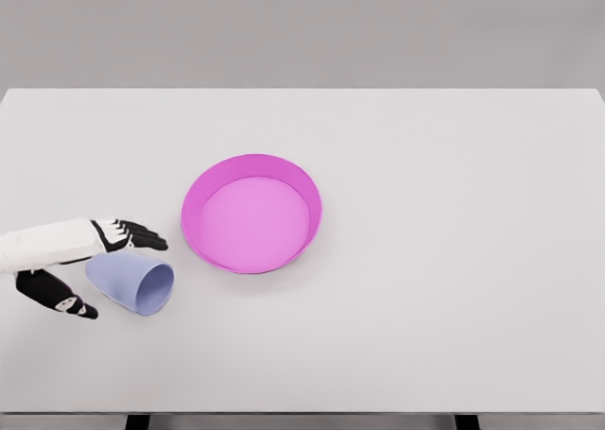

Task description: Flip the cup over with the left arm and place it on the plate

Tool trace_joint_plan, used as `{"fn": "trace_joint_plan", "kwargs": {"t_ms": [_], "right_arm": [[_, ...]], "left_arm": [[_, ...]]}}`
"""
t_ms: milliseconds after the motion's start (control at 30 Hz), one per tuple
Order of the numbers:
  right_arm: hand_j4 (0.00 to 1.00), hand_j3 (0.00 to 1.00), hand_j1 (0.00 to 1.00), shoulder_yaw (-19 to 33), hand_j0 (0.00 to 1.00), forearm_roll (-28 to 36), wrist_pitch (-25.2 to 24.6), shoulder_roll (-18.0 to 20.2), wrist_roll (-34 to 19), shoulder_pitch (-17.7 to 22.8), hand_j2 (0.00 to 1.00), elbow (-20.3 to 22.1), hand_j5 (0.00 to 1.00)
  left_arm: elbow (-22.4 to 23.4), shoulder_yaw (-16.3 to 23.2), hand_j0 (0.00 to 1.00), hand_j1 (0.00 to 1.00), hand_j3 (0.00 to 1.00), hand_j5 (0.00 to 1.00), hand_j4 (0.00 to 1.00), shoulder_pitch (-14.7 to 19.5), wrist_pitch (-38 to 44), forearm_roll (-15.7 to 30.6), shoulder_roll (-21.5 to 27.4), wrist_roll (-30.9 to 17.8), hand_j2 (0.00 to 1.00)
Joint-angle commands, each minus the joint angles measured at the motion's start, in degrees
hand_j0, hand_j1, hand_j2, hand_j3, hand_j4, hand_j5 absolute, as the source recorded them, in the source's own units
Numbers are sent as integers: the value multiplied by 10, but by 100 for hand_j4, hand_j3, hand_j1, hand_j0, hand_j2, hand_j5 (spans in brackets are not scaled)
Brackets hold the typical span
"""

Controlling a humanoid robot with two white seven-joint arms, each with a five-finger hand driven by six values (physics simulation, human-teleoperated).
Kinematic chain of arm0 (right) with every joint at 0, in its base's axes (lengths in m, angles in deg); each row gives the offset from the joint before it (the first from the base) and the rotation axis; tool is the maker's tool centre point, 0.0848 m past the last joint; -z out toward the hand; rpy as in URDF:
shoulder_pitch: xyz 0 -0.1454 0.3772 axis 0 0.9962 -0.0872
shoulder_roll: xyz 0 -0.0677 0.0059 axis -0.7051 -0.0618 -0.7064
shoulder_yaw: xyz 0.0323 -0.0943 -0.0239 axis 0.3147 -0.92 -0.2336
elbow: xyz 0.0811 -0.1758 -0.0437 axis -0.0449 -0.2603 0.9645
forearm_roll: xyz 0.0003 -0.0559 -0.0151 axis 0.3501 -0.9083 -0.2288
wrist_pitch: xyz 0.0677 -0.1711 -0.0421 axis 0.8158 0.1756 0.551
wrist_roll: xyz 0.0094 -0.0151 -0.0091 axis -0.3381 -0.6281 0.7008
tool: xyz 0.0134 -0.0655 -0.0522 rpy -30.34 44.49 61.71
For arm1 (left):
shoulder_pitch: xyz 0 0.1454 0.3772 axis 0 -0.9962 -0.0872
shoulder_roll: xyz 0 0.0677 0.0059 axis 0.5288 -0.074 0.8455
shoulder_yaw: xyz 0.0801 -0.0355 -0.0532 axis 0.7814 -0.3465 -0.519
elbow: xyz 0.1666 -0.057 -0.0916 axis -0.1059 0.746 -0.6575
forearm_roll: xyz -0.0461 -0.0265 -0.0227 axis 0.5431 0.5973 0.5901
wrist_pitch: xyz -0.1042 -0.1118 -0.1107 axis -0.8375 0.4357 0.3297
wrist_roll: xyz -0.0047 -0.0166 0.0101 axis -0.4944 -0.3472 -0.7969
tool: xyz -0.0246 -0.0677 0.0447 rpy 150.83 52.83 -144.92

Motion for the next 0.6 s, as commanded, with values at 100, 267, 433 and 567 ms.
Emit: {"fn": "trace_joint_plan", "kwargs": {"t_ms": [100, 267, 433, 567], "right_arm": [[100, 100, 100, 0, 100, 0, 0, 0, 0, 0, 100, 0, 100], [100, 100, 100, 0, 100, 0, 1, 0, 0, 0, 100, 0, 100], [100, 100, 100, 0, 100, 0, 1, 0, 0, 0, 100, 0, 100], [100, 100, 100, 0, 100, 0, 0, 0, 0, 0, 100, 0, 100]], "left_arm": [[5, -1, 100, 100, 100, 100, 100, 2, 35, 14, -4, -1, 100], [11, 1, 100, 100, 100, 100, 100, 3, 69, 1, -33, 2, 100], [13, 5, 100, 100, 100, 100, 100, 2, 103, -17, -51, 3, 100], [13, 6, 100, 100, 100, 100, 100, -1, 111, -21, -46, 3, 100]]}}
